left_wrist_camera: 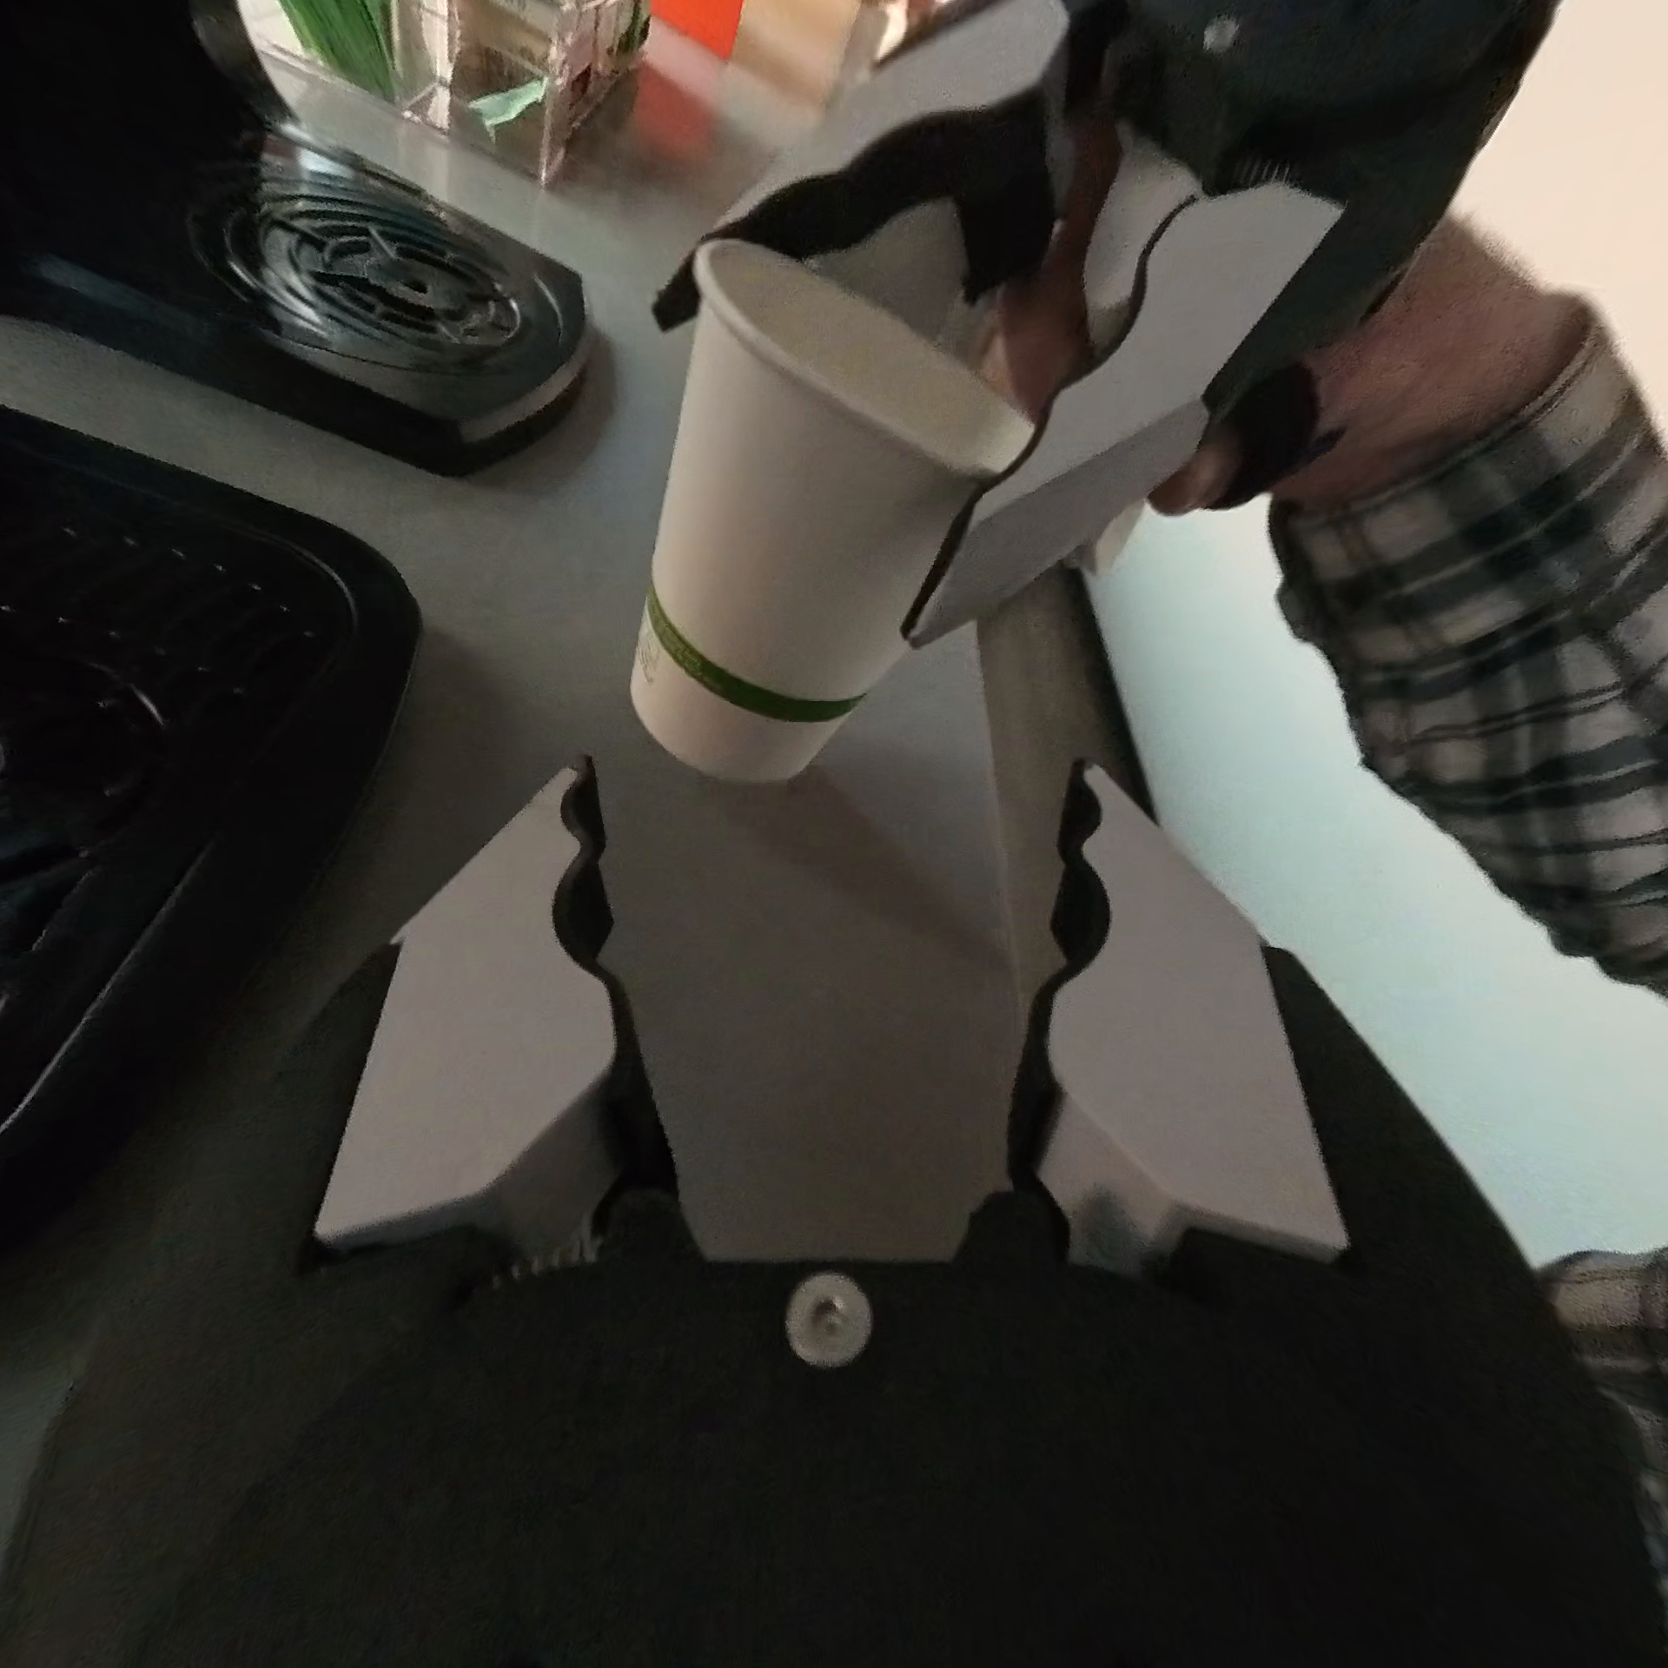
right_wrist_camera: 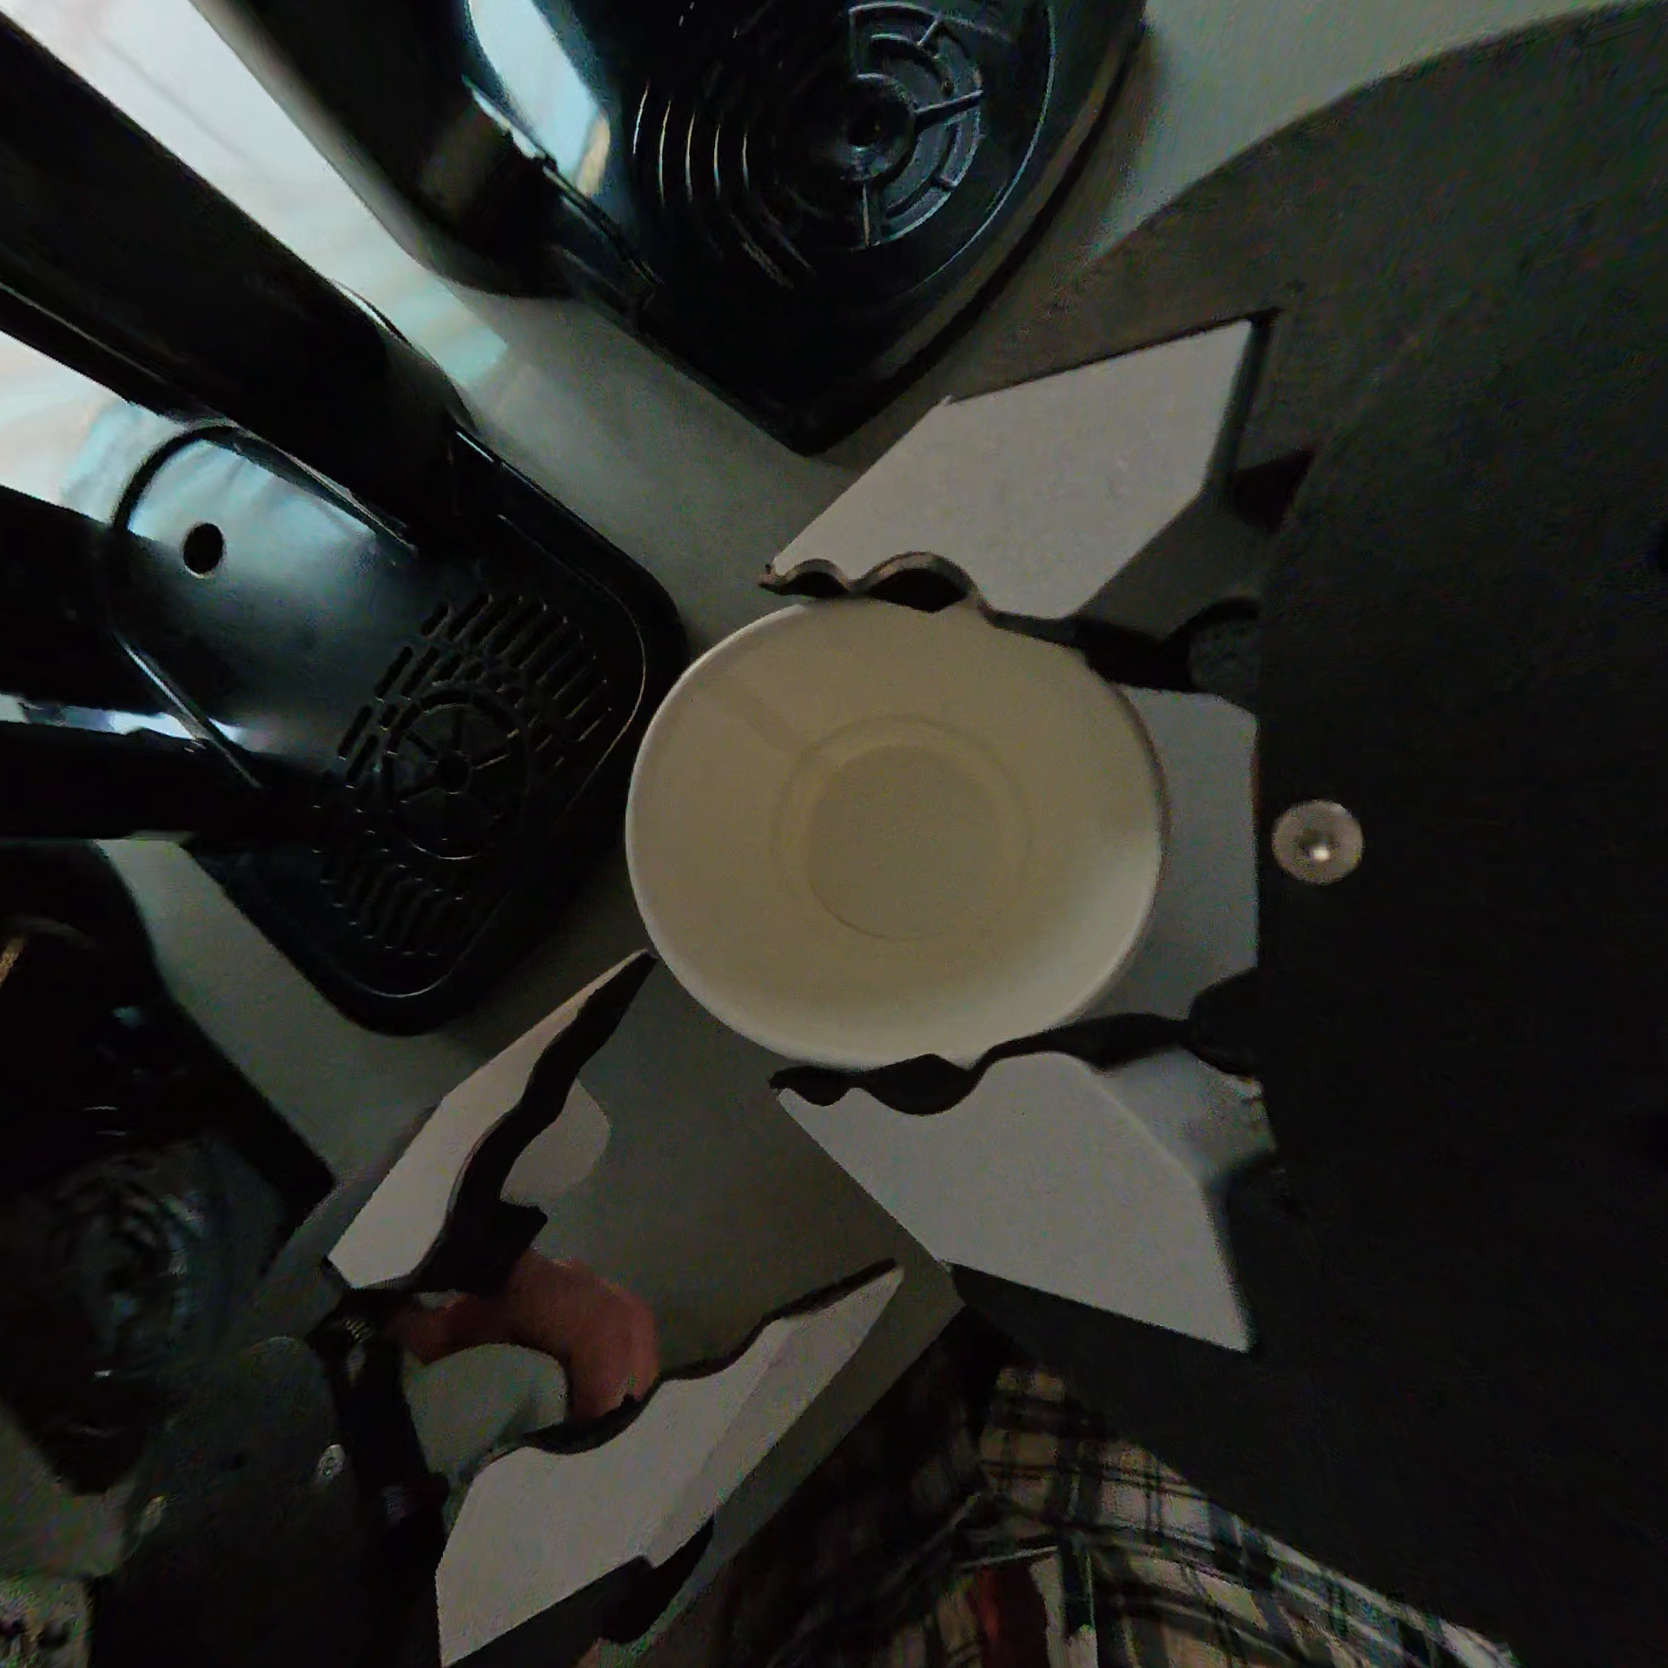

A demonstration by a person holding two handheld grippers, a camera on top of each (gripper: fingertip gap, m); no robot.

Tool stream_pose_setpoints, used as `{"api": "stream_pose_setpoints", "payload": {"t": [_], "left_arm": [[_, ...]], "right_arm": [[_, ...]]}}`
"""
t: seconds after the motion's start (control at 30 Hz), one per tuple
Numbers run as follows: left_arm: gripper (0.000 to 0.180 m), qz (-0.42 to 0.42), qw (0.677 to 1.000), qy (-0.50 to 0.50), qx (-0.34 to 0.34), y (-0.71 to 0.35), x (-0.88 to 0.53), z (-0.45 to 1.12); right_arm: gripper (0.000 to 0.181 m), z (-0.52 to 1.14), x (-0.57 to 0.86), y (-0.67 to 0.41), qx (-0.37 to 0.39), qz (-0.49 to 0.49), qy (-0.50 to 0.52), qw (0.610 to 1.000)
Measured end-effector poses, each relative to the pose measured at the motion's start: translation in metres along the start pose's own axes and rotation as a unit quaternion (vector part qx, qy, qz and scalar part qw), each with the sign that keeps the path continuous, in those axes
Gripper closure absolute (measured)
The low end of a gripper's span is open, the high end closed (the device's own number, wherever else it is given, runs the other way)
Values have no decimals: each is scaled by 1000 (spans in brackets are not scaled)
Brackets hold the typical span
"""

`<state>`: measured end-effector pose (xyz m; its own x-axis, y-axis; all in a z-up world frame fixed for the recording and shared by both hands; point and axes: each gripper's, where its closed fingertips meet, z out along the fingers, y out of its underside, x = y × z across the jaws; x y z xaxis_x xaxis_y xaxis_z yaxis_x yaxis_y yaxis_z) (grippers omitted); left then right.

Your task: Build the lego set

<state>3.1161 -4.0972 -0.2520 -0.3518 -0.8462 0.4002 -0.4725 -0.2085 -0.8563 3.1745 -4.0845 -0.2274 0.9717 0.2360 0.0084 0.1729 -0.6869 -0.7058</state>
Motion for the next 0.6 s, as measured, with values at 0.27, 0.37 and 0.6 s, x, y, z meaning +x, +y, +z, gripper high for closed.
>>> {"api": "stream_pose_setpoints", "payload": {"t": [0.27, 0.37, 0.6], "left_arm": [[83, 16, 995, -93, -27, 3, -21, 40], [83, -7, 992, -124, -21, 4, -24, 48], [87, -19, 981, -191, 8, -1, -27, 54]], "right_arm": [[73, 16, 1, 1, 2, -65, -91, 994], [74, 3, 6, -2, 32, -82, -131, 987], [102, -72, 106, 7, 97, -99, -88, 986]]}}
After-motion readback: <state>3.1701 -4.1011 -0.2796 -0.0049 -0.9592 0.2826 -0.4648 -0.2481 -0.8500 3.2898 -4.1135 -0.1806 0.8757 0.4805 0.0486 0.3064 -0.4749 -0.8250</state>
